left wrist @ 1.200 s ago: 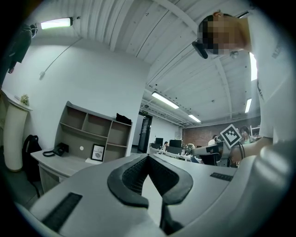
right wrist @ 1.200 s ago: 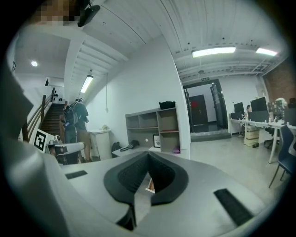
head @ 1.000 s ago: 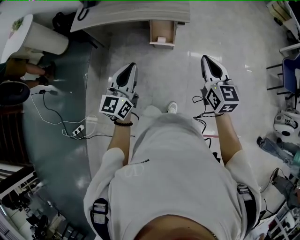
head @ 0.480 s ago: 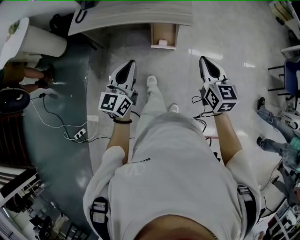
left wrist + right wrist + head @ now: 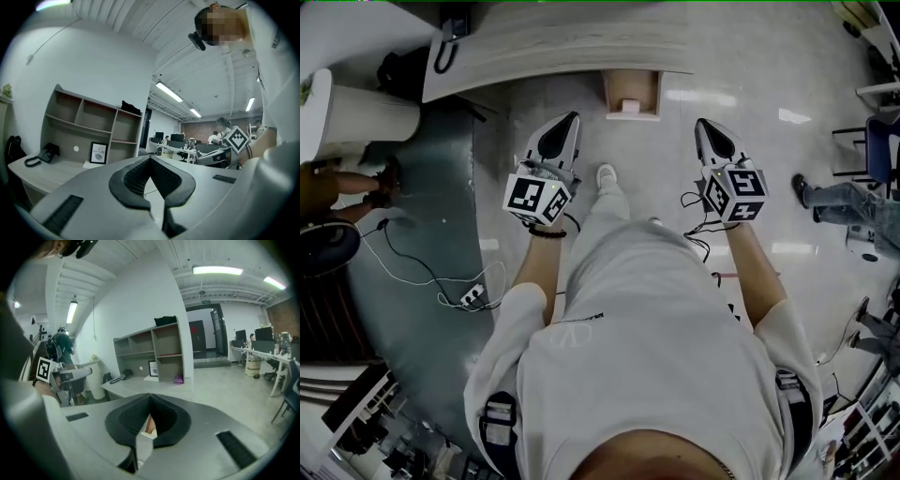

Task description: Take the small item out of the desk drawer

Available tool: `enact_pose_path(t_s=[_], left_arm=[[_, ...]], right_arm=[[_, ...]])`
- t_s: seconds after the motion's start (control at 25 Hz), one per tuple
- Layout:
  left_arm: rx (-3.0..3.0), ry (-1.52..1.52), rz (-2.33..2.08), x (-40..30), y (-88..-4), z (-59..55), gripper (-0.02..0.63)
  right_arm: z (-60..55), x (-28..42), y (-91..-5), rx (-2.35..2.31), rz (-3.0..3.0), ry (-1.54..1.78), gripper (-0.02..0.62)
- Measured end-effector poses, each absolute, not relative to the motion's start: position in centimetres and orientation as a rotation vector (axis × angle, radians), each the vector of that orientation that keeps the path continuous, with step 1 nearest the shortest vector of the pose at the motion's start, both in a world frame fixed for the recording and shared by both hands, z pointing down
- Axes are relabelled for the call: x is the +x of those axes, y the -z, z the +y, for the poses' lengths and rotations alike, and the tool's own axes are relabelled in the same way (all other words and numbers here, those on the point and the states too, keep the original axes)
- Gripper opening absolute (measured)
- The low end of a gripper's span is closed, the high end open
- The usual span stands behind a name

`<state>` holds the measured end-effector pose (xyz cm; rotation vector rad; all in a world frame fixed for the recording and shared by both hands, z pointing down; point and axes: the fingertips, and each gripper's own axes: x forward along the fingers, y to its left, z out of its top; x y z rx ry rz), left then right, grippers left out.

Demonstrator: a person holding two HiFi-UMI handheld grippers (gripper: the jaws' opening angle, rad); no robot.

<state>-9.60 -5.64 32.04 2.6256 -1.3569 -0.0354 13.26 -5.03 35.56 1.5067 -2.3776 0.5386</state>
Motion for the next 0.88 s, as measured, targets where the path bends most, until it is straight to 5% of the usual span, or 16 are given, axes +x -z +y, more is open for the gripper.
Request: enact_pose_path(t_s=[0.36, 0.88], left_arm=[[2.651, -0.275, -1.22, -10.4, -43.1, -15.7, -0.002], [2.497, -0.326, -1.043, -6.9, -54.9, -20.0, -0.002]], right_arm=[[-13.4, 7.4, -42.6, 1.504, -2.215, -0.597, 0.002], [-17.8, 4.7, -56.6, 1.429, -2.042, -0.866, 0.002]])
